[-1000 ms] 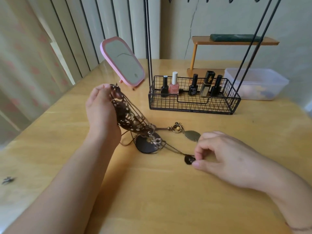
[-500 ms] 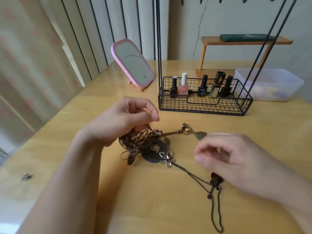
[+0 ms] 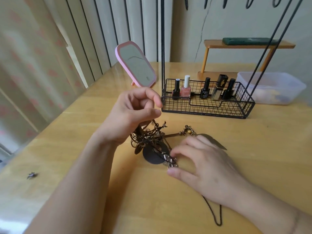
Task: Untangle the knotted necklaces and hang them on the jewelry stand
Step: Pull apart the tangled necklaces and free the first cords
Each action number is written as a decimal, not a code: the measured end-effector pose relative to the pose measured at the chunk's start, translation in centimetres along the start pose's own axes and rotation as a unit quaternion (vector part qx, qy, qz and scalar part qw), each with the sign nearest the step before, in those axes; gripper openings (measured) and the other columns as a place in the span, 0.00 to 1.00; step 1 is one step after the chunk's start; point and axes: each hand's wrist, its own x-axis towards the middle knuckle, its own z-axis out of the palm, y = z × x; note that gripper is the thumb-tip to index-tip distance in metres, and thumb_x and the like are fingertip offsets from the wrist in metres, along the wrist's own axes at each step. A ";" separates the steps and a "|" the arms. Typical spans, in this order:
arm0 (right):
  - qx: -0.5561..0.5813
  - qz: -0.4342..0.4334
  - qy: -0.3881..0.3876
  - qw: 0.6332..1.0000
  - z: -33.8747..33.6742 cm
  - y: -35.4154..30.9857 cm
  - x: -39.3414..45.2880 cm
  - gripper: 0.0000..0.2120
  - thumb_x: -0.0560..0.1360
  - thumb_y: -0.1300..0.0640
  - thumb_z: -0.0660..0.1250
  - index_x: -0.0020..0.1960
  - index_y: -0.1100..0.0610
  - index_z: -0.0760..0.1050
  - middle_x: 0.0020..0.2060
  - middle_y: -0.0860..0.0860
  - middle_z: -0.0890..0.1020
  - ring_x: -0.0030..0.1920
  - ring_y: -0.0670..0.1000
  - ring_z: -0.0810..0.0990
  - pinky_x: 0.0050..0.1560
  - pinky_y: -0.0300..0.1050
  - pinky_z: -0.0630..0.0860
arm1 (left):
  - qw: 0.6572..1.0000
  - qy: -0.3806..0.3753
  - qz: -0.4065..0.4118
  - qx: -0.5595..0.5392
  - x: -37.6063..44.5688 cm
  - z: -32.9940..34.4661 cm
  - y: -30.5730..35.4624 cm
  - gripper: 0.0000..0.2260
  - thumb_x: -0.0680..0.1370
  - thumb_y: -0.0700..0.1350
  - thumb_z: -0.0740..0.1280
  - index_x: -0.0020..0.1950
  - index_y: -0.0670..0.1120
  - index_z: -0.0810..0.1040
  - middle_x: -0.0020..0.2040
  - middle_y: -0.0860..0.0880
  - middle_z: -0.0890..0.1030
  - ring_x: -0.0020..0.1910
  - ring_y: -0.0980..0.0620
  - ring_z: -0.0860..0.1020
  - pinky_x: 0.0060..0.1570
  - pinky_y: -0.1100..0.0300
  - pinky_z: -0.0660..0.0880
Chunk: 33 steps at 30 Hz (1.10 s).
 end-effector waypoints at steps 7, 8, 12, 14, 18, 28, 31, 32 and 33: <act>0.223 0.109 0.026 0.968 -1.6 0.9 0.2 0.07 0.68 0.46 0.76 0.42 0.43 0.78 0.39 0.43 0.81 0.42 0.43 0.78 0.45 0.44 0.77 | 0.922 0.171 -0.096 0.333 0.5 0.2 -1.3 0.10 0.74 0.34 0.70 0.40 0.49 0.80 0.27 0.55 0.74 0.25 0.57 0.69 0.29 0.64 0.67; 0.264 0.124 0.037 0.956 -2.0 1.2 0.3 0.06 0.68 0.51 0.77 0.41 0.45 0.81 0.38 0.43 0.83 0.40 0.45 0.80 0.44 0.45 0.78 | 0.888 0.165 -0.114 0.414 0.5 0.3 -1.7 0.10 0.73 0.36 0.69 0.40 0.51 0.79 0.28 0.55 0.75 0.27 0.57 0.72 0.31 0.62 0.70; 0.344 0.141 0.063 0.926 -3.1 2.3 0.5 0.08 0.70 0.60 0.77 0.41 0.46 0.85 0.38 0.45 0.86 0.41 0.47 0.85 0.46 0.41 0.81 | 0.836 0.106 -0.096 0.530 0.2 1.8 -2.1 0.04 0.75 0.46 0.69 0.46 0.56 0.80 0.44 0.57 0.79 0.45 0.53 0.77 0.45 0.55 0.76; 0.369 0.136 0.088 0.915 -3.1 2.4 0.6 0.09 0.70 0.62 0.76 0.42 0.48 0.85 0.38 0.47 0.87 0.40 0.46 0.85 0.46 0.37 0.80 | 0.871 0.070 0.004 0.486 0.0 2.7 -1.8 0.06 0.79 0.51 0.66 0.49 0.52 0.81 0.49 0.55 0.79 0.50 0.53 0.76 0.50 0.56 0.73; 0.385 0.122 0.149 0.903 -3.2 2.3 0.6 0.09 0.70 0.63 0.76 0.44 0.49 0.84 0.39 0.47 0.87 0.40 0.45 0.85 0.45 0.35 0.80 | 0.953 -0.070 -0.028 0.294 -0.4 4.5 -0.7 0.09 0.80 0.49 0.68 0.47 0.46 0.83 0.42 0.52 0.83 0.43 0.54 0.80 0.47 0.62 0.75; 0.331 0.078 0.150 0.928 -3.4 2.9 0.4 0.09 0.76 0.63 0.70 0.41 0.50 0.79 0.36 0.46 0.85 0.41 0.46 0.83 0.47 0.45 0.80 | 0.987 -0.062 -0.055 0.136 -0.1 4.1 -1.5 0.12 0.79 0.43 0.65 0.41 0.36 0.78 0.36 0.44 0.79 0.36 0.53 0.75 0.39 0.62 0.72; 0.364 0.064 0.147 0.918 -3.1 2.9 0.4 0.05 0.77 0.59 0.69 0.46 0.50 0.79 0.40 0.49 0.85 0.43 0.48 0.83 0.44 0.43 0.79 | 0.988 -0.068 -0.051 0.133 -0.1 3.9 -1.5 0.13 0.79 0.43 0.65 0.42 0.33 0.77 0.36 0.38 0.78 0.37 0.48 0.76 0.41 0.57 0.72; 0.368 0.061 0.154 0.915 -3.0 2.9 0.3 0.03 0.78 0.55 0.69 0.48 0.48 0.80 0.41 0.49 0.85 0.43 0.50 0.83 0.44 0.47 0.80 | 0.988 -0.069 -0.051 0.130 -0.1 3.9 -1.5 0.13 0.79 0.43 0.64 0.42 0.33 0.77 0.37 0.36 0.78 0.37 0.48 0.76 0.41 0.56 0.72; 0.370 0.061 0.158 0.914 -2.9 2.9 0.3 0.04 0.78 0.50 0.68 0.51 0.45 0.81 0.43 0.50 0.84 0.43 0.55 0.83 0.42 0.54 0.80 | 0.988 -0.072 -0.052 0.128 -0.1 3.9 -1.5 0.13 0.79 0.43 0.64 0.42 0.34 0.77 0.37 0.35 0.78 0.37 0.48 0.76 0.40 0.57 0.72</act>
